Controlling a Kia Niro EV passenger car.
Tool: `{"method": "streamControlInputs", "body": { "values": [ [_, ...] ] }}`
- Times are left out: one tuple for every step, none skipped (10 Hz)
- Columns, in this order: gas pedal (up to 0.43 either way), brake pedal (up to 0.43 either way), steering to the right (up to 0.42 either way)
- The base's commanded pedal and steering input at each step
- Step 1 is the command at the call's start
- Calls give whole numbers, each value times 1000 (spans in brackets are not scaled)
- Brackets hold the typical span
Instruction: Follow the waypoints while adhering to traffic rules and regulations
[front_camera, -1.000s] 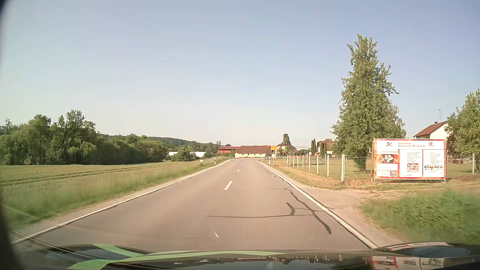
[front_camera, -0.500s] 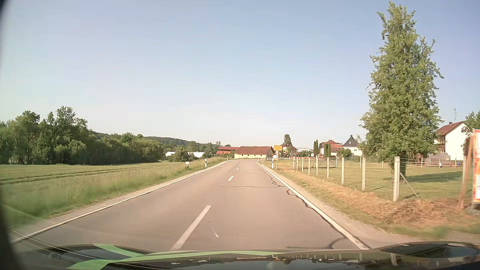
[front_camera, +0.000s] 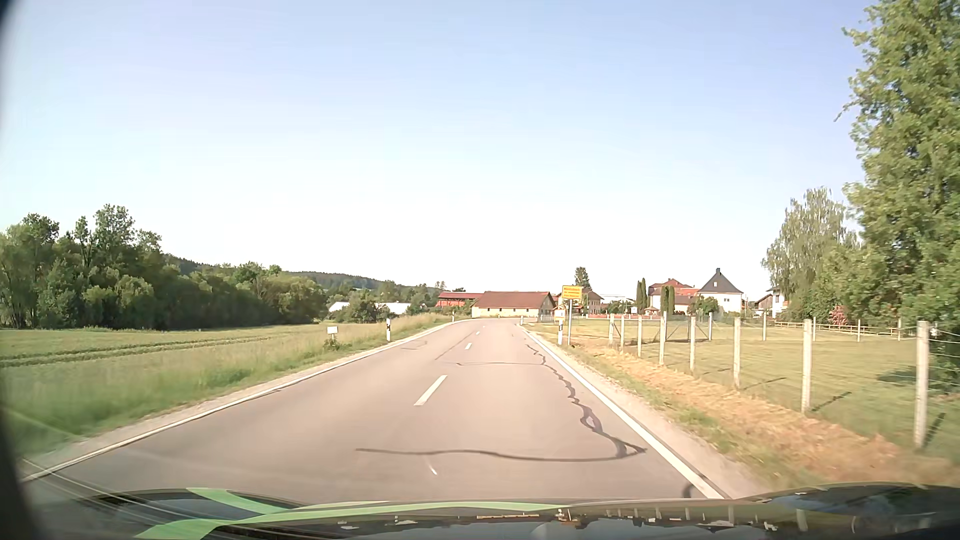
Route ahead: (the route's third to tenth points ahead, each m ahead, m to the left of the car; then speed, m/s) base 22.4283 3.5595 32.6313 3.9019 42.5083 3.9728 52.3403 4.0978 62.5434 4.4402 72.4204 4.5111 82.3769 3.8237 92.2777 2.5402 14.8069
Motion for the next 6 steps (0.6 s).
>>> {"method": "streamControlInputs", "body": {
  "values": [
    [118,0,-8],
    [118,0,-8],
    [118,0,-8],
    [118,0,-8],
    [118,0,-8],
    [118,0,-8]
  ]
}}
